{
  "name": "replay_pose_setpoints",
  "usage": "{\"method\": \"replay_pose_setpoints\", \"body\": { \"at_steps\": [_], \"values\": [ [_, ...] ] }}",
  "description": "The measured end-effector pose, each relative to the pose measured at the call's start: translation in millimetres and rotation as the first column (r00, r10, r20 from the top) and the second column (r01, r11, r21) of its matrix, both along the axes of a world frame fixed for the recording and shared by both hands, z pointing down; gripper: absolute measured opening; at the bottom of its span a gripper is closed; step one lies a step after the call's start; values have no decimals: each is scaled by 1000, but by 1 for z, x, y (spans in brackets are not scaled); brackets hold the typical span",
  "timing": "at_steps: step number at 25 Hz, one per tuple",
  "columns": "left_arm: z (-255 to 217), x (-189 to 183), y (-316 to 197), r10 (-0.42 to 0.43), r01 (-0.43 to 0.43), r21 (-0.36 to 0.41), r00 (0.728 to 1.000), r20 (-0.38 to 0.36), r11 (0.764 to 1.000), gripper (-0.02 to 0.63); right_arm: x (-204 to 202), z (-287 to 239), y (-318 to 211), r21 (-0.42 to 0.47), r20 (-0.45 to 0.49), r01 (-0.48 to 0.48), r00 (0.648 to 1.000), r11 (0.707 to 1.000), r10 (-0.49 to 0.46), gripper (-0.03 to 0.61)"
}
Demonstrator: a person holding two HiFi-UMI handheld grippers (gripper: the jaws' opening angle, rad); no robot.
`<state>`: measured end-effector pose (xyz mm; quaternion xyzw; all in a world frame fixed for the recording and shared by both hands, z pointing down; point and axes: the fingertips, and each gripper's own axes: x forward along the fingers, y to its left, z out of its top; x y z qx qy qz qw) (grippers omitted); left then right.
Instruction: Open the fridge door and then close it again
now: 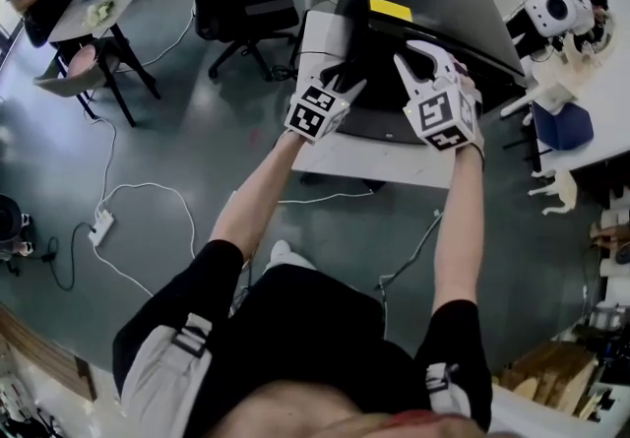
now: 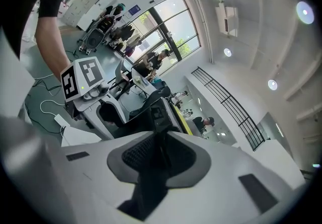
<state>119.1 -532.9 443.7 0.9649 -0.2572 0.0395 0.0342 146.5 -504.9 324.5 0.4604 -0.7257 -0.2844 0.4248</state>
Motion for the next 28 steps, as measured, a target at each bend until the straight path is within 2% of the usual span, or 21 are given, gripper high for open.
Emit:
{"method": "replay_pose_setpoints", "body": {
  "at_steps": [3,6,13,18,24,28],
  "values": [
    [-1,-4,11,-15,15,-2,1000,16,1000,189,-2,0,9,-5,-9,22,1000,1000,-22,55],
    [0,-4,34,-51,51,12,999,-1,999,189,0,1,30,12,-14,58,998,998,-58,58],
    [2,-2,126,-177,176,33,984,20,984,186,6,2,112,59,-30,199,980,978,-198,64],
    [0,-1,203,-265,265,52,964,-5,963,186,10,2,176,90,-43,283,959,955,-280,67],
    [-4,43,309,-306,306,61,952,-14,950,186,54,-1,267,105,-67,356,934,929,-350,69],
    [-1,79,367,-293,294,58,956,-26,954,186,89,2,313,106,-62,362,932,926,-357,71]
  ]
}}
